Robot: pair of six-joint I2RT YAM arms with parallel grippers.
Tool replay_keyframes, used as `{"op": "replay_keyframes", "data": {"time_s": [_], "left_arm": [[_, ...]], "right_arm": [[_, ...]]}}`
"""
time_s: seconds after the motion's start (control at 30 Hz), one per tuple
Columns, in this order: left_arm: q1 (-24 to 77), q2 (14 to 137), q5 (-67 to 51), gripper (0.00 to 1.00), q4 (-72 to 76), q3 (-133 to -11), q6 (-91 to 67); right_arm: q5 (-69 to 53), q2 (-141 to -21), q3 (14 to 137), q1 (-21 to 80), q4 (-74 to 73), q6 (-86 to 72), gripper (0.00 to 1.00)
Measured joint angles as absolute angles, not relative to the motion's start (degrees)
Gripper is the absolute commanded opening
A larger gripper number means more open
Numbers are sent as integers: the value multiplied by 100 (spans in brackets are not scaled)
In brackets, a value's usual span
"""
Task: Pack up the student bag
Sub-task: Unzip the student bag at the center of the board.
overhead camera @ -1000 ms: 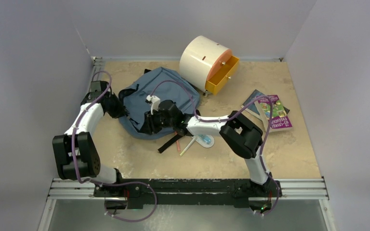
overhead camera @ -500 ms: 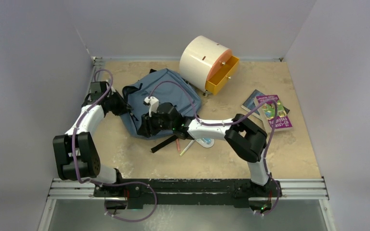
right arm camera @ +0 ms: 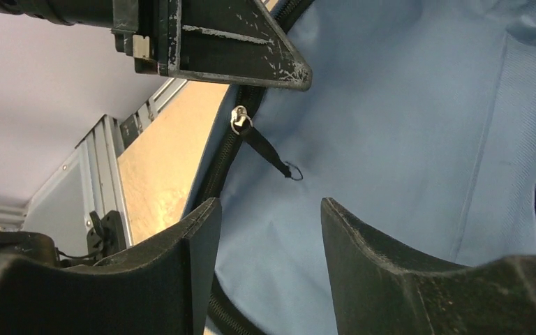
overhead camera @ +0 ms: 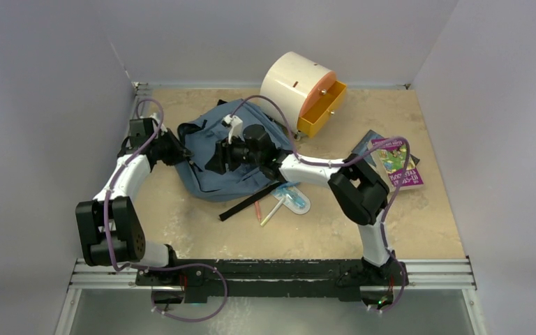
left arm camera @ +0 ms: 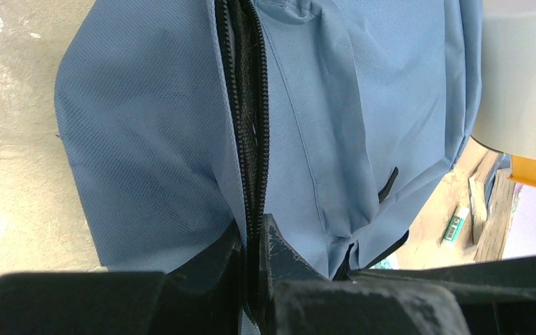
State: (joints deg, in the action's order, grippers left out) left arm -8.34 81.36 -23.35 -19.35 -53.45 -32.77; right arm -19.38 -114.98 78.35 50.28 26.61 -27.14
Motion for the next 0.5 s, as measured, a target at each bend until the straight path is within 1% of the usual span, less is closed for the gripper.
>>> {"op": "replay_keyframes", "data": {"time_s": [0.1,0.2,0.4,0.5], "left_arm": [[-834,8125,-2388,0,-1890,-5334,-3232],[-834,8114,-2434,0,-1811,-5288,-3214],[-834,8108,-2534,0,-1739,-5256,-3190],[-834,8108,-2563,0,-1715,-5245,-3190]], "right_arm": [[-2215,-11743,8068,4991,2689,-2569,63],[-2471,-11915,8167,5024,2729,-2368,63],[-2720,-12049,8217,5063,2893,-1992,59],[-2832,-12219,8414,5063,3030,-1828,59]]}}
